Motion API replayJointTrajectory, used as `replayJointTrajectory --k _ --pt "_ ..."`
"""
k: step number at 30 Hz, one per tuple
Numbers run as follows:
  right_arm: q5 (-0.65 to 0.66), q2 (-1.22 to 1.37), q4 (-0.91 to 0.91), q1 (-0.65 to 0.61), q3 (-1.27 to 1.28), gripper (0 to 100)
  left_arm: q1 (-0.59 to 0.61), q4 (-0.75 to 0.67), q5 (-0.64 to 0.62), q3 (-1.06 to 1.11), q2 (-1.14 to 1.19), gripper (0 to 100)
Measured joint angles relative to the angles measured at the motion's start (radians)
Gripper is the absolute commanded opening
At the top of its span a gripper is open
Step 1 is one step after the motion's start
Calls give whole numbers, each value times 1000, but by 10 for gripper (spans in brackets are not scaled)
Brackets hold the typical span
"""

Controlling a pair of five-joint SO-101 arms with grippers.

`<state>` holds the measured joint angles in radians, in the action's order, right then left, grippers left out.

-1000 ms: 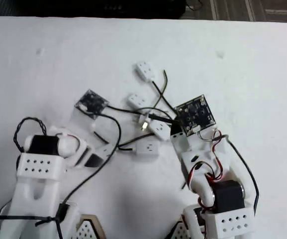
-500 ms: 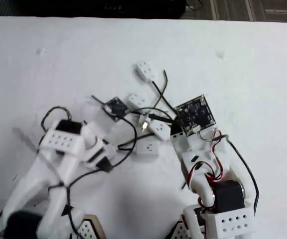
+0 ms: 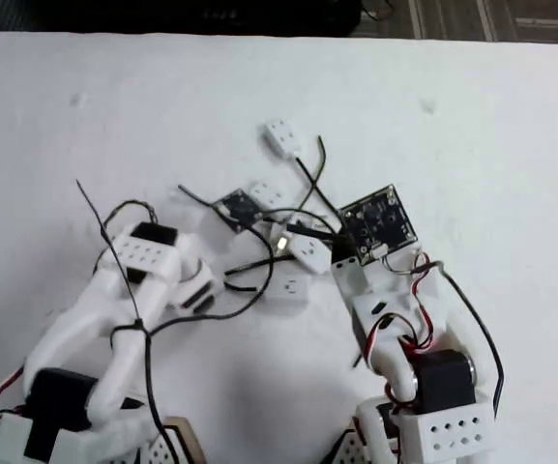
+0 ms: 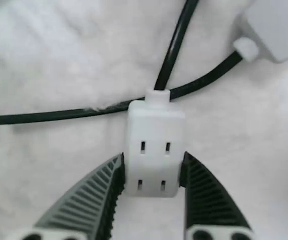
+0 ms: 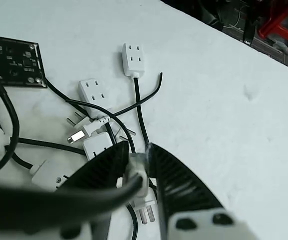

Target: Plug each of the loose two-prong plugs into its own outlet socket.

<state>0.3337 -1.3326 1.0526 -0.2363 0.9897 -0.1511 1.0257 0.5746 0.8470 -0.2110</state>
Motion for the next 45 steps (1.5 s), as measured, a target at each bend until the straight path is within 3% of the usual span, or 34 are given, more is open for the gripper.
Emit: replayJointTrajectory --k 8,14,16,20,25,33,39,45 --pt "6 0 0 0 0 17 -150 -20 -187 -37 8 23" --pt "11 0 0 0 0 17 -175 -20 -304 -126 9 31" --pt "11 0 0 0 0 17 -175 -20 -318 -141 9 79" --pt "11 0 0 0 0 17 -175 -20 -327 -144 15 234" --pt "11 0 0 0 0 17 -170 -18 -344 -173 123 159" --pt "14 0 9 0 0 17 -173 169 -269 -344 255 242" --pt "14 0 9 0 0 17 -157 269 -270 -354 123 300" --pt "14 0 9 0 0 17 -35 341 -262 -354 -49 312"
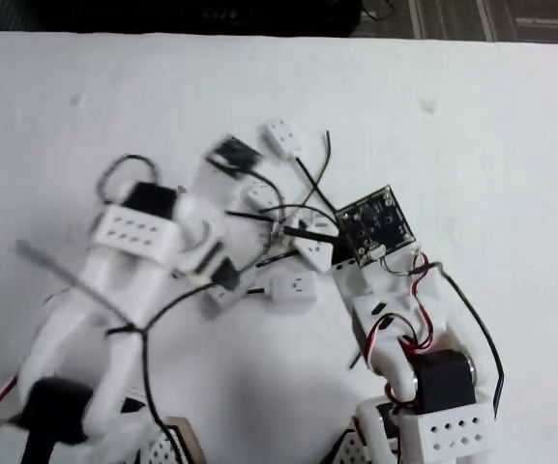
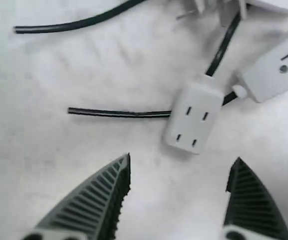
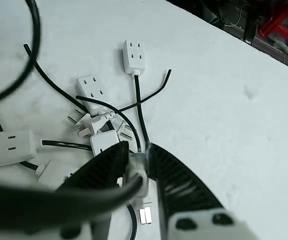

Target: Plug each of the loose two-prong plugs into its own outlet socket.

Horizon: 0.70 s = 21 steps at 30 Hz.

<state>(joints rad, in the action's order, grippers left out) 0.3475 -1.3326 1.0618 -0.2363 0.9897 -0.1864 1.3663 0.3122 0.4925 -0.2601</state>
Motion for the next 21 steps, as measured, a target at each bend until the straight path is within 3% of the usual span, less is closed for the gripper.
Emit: replayJointTrajectory --k 3,8,12,16,21 --pt "0 0 20 -11 0 17 97 25 5 0 -86 295" --pt "0 0 83 -133 0 18 316 15 6 23 -245 213" --pt "-14 0 123 -232 0 18 456 -71 8 163 -390 109" --pt "-147 0 123 -302 0 18 571 -213 8 351 -528 24" --pt "-230 2 34 -400 106 18 697 -315 8 531 -623 24"
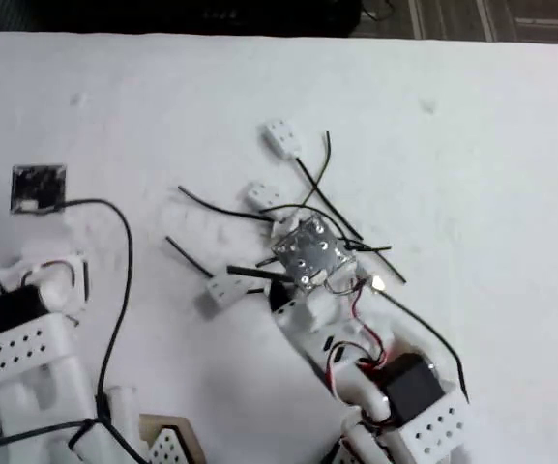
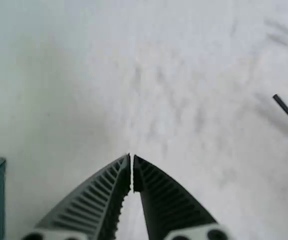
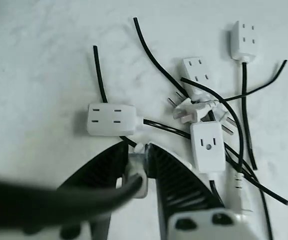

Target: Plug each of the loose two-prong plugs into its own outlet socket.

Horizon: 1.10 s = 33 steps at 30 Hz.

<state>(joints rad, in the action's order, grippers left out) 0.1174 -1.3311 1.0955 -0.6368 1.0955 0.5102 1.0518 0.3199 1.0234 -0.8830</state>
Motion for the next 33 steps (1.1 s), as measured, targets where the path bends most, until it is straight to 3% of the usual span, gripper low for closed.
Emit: replayJointTrajectory --k 5,13,24,33 --pt "-127 0 -212 -80 153 18 74 -51 0 91 -15 24" --pt "-192 40 -341 -190 170 17 77 -100 0 170 -15 24" --pt "-201 597 -393 -190 -112 17 78 -109 0 198 -15 24" --pt "-164 928 -577 -190 -187 17 78 -146 0 216 -15 24"
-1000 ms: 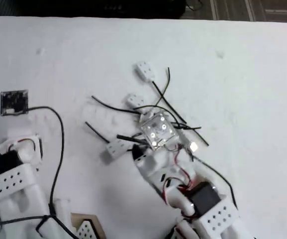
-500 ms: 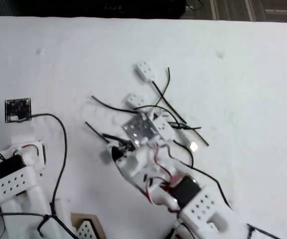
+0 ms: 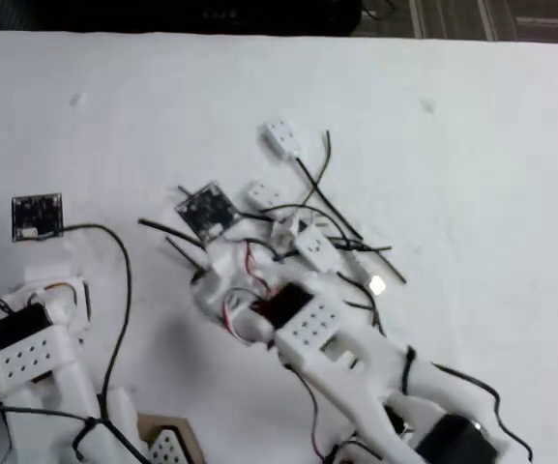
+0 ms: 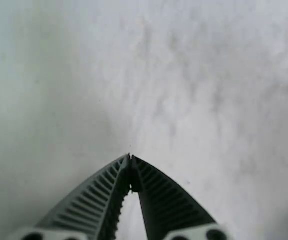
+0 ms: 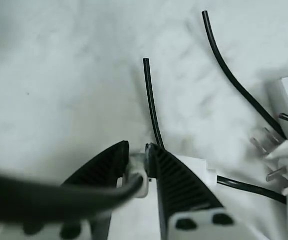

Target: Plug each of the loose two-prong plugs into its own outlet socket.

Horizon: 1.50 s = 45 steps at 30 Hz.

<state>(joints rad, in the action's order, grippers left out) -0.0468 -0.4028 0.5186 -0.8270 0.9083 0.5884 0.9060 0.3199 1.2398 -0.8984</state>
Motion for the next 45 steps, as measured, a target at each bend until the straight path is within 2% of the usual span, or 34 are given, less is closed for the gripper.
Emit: replayJointTrajectory --k 13,20,45 --pt "0 86 -46 0 -2 17 -2 0 0 0 0 24" --pt "41 91 -87 43 -2 17 -2 0 0 0 0 24" --pt "46 89 -97 23 37 17 -2 0 0 0 0 24"
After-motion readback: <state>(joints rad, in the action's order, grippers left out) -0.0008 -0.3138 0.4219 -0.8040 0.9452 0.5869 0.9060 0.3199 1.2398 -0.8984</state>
